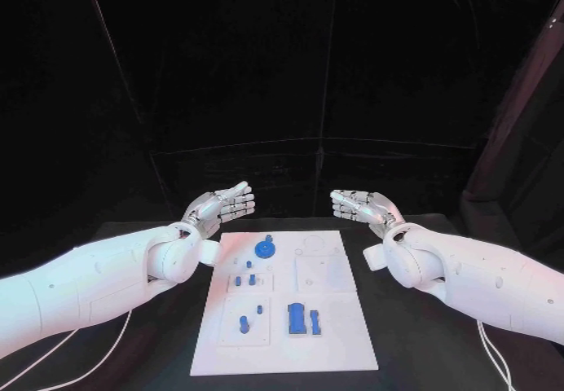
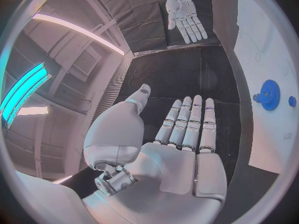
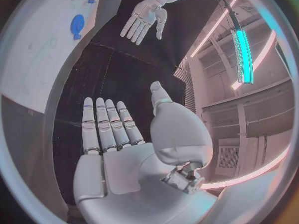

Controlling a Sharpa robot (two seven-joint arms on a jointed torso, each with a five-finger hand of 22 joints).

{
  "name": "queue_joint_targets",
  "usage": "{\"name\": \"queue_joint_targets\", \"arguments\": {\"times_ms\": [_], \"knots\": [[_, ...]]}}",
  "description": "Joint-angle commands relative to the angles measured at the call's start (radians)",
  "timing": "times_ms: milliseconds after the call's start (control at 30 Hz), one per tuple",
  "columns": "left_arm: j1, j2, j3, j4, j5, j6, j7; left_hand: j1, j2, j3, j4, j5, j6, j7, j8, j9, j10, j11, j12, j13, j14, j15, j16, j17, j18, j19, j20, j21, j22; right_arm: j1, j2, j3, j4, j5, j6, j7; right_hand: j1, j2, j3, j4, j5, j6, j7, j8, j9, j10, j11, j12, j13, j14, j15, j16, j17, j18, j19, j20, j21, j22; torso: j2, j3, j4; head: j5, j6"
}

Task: Assemble the parts on the task board

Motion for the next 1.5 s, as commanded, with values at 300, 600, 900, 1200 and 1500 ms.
{"name": "queue_joint_targets", "arguments": {"times_ms": [300,600,900,1200,1500], "knots": [[-0.065,-0.034,0.067,0.197,-0.044,-0.351,0.052,-0.439,0.016,-0.112,0.009,-0.012,-0.334,-0.122,-0.029,-0.015,-0.349,-0.116,-0.116,-0.014,-0.32,-0.104,-0.094,-0.047,-0.063,-0.268,-0.094,-0.058,-0.112,-0.037,-0.095,0.013,0.274,0.214,-0.318,0.131,-0.472,-0.013,0.024,0.007,-0.118,-0.319,-0.109,-0.017,-0.029,-0.351,-0.115,-0.018,-0.028,-0.354,-0.089,-0.016,-0.023,-0.065,-0.328,-0.088,-0.028,-0.019,-0.006,0.0169,0.0587,-0.021,0.006],[-0.116,-0.058,0.118,0.345,-0.071,-0.582,0.082,-0.578,0.016,-0.146,0.009,-0.012,-0.439,-0.122,-0.029,-0.015,-0.46,-0.116,-0.116,-0.014,-0.421,-0.104,-0.185,-0.047,-0.139,-0.353,-0.185,-0.058,-0.147,-0.051,-0.13,0.017,0.371,0.279,-0.414,0.169,-0.624,-0.013,0.024,0.007,-0.118,-0.422,-0.109,-0.017,-0.029,-0.462,-0.115,-0.018,-0.028,-0.468,-0.089,-0.016,-0.023,-0.146,-0.433,-0.174,-0.028,-0.019,-0.006,0.0169,0.0587,-0.021,0.006],[-0.126,-0.063,0.128,0.375,-0.076,-0.627,0.088,-0.669,0.016,-0.222,0.009,-0.012,-0.508,-0.122,-0.029,-0.015,-0.531,-0.116,-0.116,-0.014,-0.486,-0.104,-0.185,-0.047,-0.139,-0.406,-0.185,-0.058,-0.221,-0.051,-0.13,0.017,0.371,0.279,-0.414,0.169,-0.724,-0.013,0.024,0.007,-0.118,-0.489,-0.109,-0.017,-0.029,-0.537,-0.115,-0.018,-0.028,-0.542,-0.089,-0.016,-0.023,-0.146,-0.503,-0.174,-0.028,-0.019,-0.006,0.0169,0.0587,-0.021,0.006],[-0.126,-0.063,0.128,0.375,-0.076,-0.627,0.088,-0.732,0.016,-0.222,0.009,-0.012,-0.557,-0.122,-0.029,-0.015,-0.583,-0.116,-0.116,-0.014,-0.533,-0.104,-0.185,-0.047,-0.139,-0.445,-0.185,-0.058,-0.221,-0.051,-0.13,0.017,0.371,0.279,-0.414,0.169,-0.793,-0.013,0.024,0.007,-0.118,-0.537,-0.109,-0.017,-0.029,-0.589,-0.115,-0.018,-0.028,-0.595,-0.089,-0.016,-0.023,-0.146,-0.551,-0.174,-0.028,-0.019,-0.006,0.0169,0.0587,-0.021,0.006],[-0.126,-0.063,0.128,0.375,-0.076,-0.627,0.088,-0.769,0.016,-0.222,0.009,-0.012,-0.585,-0.122,-0.029,-0.015,-0.611,-0.116,-0.116,-0.014,-0.558,-0.104,-0.185,-0.047,-0.139,-0.531,-0.185,-0.058,-0.221,-0.051,-0.13,0.017,0.371,0.279,-0.414,0.169,-0.848,-0.013,0.024,0.007,-0.118,-0.639,-0.109,-0.017,-0.029,-0.63,-0.115,-0.018,-0.028,-0.635,-0.089,-0.016,-0.023,-0.146,-0.658,-0.174,-0.028,-0.019,-0.006,0.0169,0.0587,-0.021,0.006]]}}
